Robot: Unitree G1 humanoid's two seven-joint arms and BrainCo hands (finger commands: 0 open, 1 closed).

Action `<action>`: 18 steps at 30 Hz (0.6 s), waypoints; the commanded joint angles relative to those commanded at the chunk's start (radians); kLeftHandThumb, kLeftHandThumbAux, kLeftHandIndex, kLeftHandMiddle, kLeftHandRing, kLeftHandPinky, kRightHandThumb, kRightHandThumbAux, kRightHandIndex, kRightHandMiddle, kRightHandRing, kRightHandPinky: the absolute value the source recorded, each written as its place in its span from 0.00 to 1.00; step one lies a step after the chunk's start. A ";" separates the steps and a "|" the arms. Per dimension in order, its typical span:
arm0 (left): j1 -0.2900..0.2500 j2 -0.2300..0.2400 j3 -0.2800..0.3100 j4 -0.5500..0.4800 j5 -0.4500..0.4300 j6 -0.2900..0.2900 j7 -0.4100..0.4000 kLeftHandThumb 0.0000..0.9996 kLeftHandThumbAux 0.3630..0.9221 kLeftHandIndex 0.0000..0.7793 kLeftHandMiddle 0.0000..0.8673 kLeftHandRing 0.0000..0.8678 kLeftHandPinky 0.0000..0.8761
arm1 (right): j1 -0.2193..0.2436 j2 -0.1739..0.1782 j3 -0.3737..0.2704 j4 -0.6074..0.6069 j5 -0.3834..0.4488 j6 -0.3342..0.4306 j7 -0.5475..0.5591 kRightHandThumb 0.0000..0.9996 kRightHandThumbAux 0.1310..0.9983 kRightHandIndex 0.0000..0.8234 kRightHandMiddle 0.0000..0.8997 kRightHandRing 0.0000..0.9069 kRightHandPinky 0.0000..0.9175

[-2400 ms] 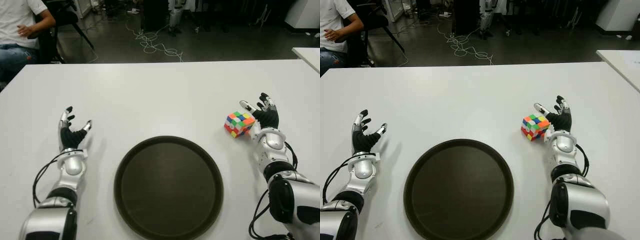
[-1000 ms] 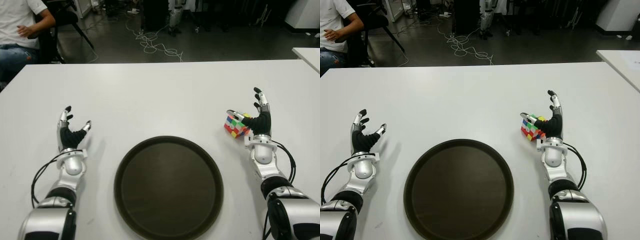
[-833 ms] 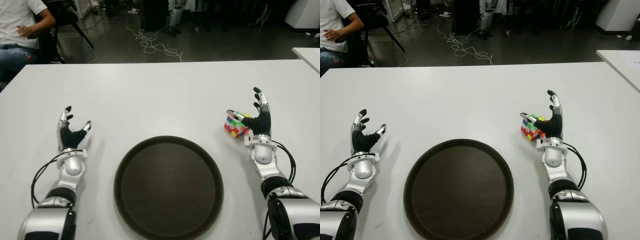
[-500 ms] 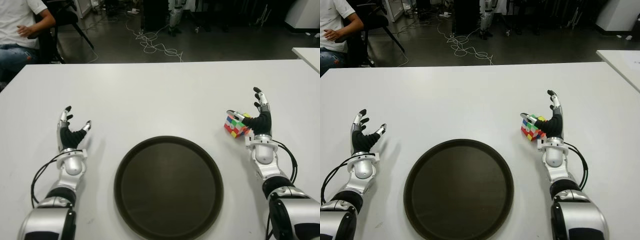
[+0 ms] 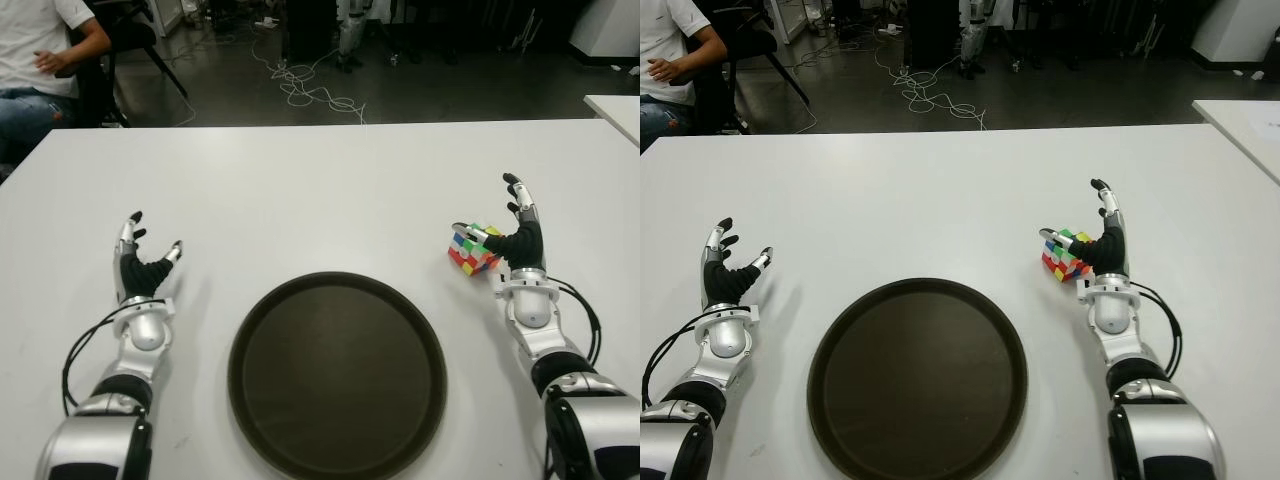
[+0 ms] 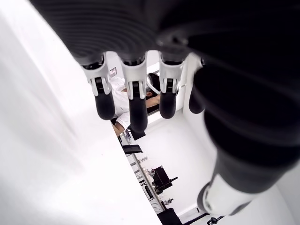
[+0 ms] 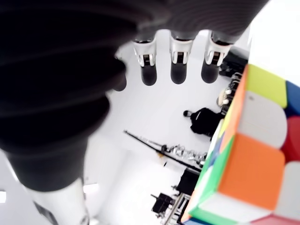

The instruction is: Pick up the Rubik's Cube and put it in the plate

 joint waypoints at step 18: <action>-0.001 -0.007 -0.011 -0.003 0.004 0.006 0.019 0.00 0.75 0.17 0.14 0.16 0.14 | 0.053 -0.084 0.174 -0.277 -0.239 0.448 -0.036 0.00 0.62 0.01 0.00 0.00 0.01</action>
